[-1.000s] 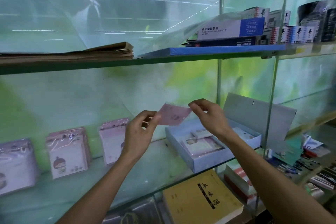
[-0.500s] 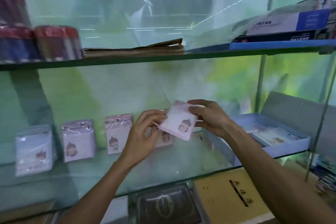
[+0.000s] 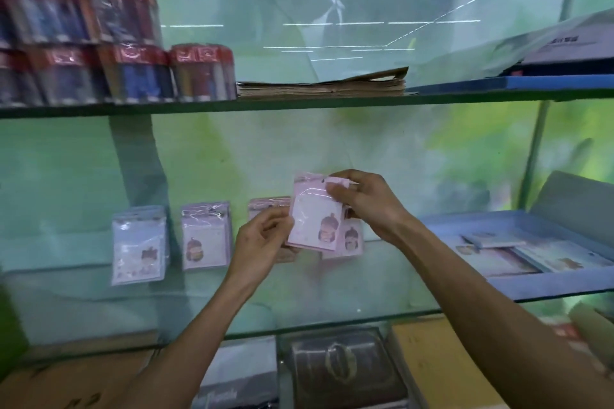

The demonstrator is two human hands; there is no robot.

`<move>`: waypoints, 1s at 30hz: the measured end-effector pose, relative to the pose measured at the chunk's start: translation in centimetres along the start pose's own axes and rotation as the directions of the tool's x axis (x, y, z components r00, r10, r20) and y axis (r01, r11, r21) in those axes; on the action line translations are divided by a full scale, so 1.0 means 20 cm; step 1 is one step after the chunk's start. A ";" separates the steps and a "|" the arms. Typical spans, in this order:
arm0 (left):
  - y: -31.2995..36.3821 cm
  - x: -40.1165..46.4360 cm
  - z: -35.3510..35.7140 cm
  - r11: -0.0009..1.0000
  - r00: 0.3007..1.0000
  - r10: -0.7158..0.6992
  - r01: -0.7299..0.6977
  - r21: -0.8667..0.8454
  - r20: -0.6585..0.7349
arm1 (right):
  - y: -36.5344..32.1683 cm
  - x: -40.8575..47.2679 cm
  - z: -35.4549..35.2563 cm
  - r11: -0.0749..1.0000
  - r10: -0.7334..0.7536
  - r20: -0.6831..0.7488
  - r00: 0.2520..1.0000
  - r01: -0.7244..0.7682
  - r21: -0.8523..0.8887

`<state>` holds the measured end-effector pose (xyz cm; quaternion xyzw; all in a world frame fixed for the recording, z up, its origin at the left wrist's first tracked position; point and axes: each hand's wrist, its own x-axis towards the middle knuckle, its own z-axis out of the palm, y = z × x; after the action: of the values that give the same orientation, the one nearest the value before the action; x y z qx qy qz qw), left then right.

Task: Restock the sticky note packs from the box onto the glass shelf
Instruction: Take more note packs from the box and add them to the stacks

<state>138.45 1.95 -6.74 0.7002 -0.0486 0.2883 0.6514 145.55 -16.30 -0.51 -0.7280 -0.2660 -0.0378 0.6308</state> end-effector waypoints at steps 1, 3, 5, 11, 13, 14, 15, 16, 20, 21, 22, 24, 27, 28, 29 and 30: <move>0.00 0.00 -0.01 1.000 1.000 0.001 -0.001 -0.001 -0.003 | 0.00 0.00 0.01 1.000 0.004 0.011 1.000 -0.004 0.008; 0.01 -0.01 -0.02 1.000 1.000 -0.015 0.015 -0.011 -0.005 | 0.00 0.01 0.02 1.000 0.000 0.013 1.000 0.000 -0.003; 0.01 -0.01 -0.02 1.000 0.999 -0.031 0.031 0.000 0.008 | 0.01 0.02 0.01 0.996 -0.027 -0.010 1.000 0.027 -0.081; -0.11 0.03 0.07 0.972 0.998 -0.036 0.022 0.232 0.059 | 0.08 0.07 -0.10 0.878 -0.131 -0.014 0.991 0.110 -0.465; -0.15 0.04 0.13 0.943 0.997 -0.038 0.012 0.334 0.071 | 0.12 0.09 -0.13 0.842 -0.126 -0.018 0.992 0.098 -0.530; -0.18 0.05 0.16 0.925 0.997 -0.043 0.013 0.380 0.070 | 0.14 0.10 -0.14 0.830 -0.113 -0.020 0.993 0.083 -0.551; -0.20 0.06 0.18 0.906 0.997 -0.047 0.015 0.423 0.064 | 0.16 0.11 -0.15 0.819 -0.096 -0.023 0.995 0.066 -0.570; -0.22 0.07 0.20 0.886 0.997 -0.052 0.021 0.464 0.054 | 0.19 0.12 -0.15 0.809 -0.081 -0.026 0.996 0.050 -0.585; -0.26 0.08 0.25 0.827 0.999 -0.008 -0.010 0.562 0.031 | 0.26 0.16 -0.14 0.791 -0.082 -0.029 0.996 0.048 -0.610; -0.26 0.09 0.25 0.818 0.999 0.014 -0.028 0.574 0.029 | 0.27 0.16 -0.14 0.788 -0.095 -0.030 0.995 0.056 -0.614; -0.26 0.09 0.25 0.812 0.999 0.034 -0.044 0.583 0.027 | 0.27 0.16 -0.15 0.780 -0.106 -0.027 0.994 0.066 -0.622; -0.25 0.10 0.25 0.802 0.997 0.075 -0.076 0.593 0.026 | 0.27 0.17 -0.16 0.758 -0.142 -0.015 0.990 0.099 -0.645; -0.23 0.10 0.27 0.767 0.985 0.173 -0.150 0.624 0.024 | 0.28 0.15 -0.22 0.730 -0.229 -0.030 0.973 0.151 -0.667; -0.22 0.09 0.28 0.764 0.978 0.209 -0.181 0.619 0.029 | 0.29 0.14 -0.25 0.725 -0.248 -0.037 0.968 0.160 -0.670; -0.20 0.09 0.31 0.774 0.971 0.237 -0.209 0.598 0.033 | 0.29 0.13 -0.30 0.719 -0.257 -0.043 0.965 0.161 -0.677; -0.19 0.09 0.34 0.793 0.967 0.251 -0.228 0.565 0.038 | 0.30 0.11 -0.35 0.717 -0.258 -0.051 0.965 0.156 -0.680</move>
<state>143.92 -3.30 -9.12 0.8437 -0.0368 0.3834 0.3739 151.95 -22.59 -3.60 -0.8667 -0.2687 -0.2528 0.3358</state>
